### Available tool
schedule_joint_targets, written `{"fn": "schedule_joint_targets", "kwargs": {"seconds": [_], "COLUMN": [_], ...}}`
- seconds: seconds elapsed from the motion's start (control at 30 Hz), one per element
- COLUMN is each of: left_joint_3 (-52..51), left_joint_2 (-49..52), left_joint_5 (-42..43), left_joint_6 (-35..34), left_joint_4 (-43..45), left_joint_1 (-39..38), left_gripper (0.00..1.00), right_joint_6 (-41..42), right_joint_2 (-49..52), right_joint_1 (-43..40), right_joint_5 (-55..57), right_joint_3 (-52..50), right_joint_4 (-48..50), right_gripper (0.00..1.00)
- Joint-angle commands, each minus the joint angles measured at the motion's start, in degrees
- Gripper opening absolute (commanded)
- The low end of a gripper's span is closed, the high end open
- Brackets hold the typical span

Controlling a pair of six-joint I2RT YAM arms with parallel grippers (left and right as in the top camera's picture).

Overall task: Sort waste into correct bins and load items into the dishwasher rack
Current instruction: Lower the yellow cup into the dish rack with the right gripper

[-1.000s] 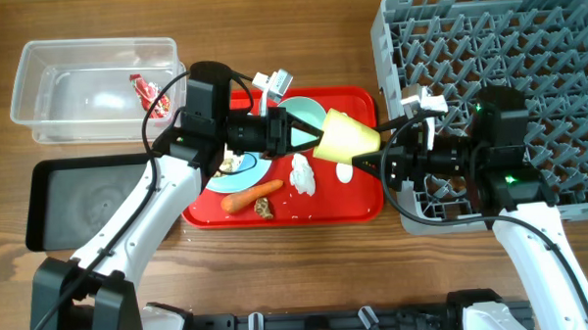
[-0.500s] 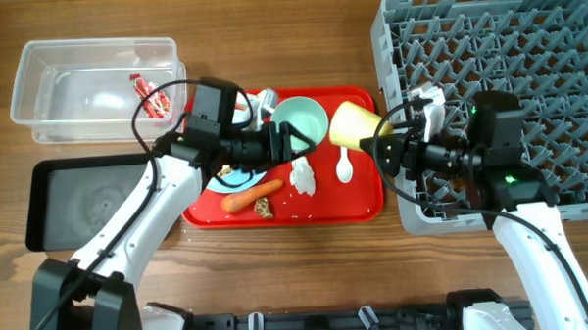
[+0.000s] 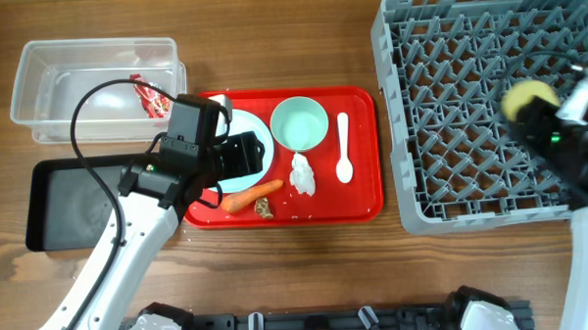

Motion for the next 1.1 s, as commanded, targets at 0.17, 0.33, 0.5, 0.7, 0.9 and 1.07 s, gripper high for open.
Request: {"fn": "schedule_joint_targets", "kwargs": {"seconds": [0.17,0.33,0.5,0.7,0.9,1.07], "left_joint_3": [0.3,0.3,0.3,0.3,0.3,0.3], "left_joint_2": [-0.6,-0.6,-0.6,-0.6,-0.6,0.8], "left_joint_5": [-1.6,-1.6,-1.6,-1.6,-1.6,-1.6], "left_joint_6": [1.2,1.1,1.1,1.1,1.1,1.1], "left_joint_4": [-0.1,-0.1,-0.1,-0.1,0.0,0.0], "left_joint_1": [0.5,0.5,0.4,0.4,0.4,-1.2], "left_gripper": [0.74,0.74,0.73,0.74,0.76,0.77], "right_joint_6": [3.0,3.0,3.0,2.8,-2.9,-7.2], "right_joint_2": [12.2,18.2,21.8,21.4,15.6,8.2], "right_joint_1": [-14.1,-14.1,-14.1,-14.1,-11.9,-2.2], "right_joint_5": [4.8,2.3,0.3,-8.8,-24.3,-23.9], "right_joint_3": [1.0,1.0,1.0,1.0,1.0,1.0], "right_joint_4": [-0.8,-0.5,0.5,2.0,3.1,2.1], "right_gripper": [0.50,0.53,0.72,0.91,0.88,0.88]}}
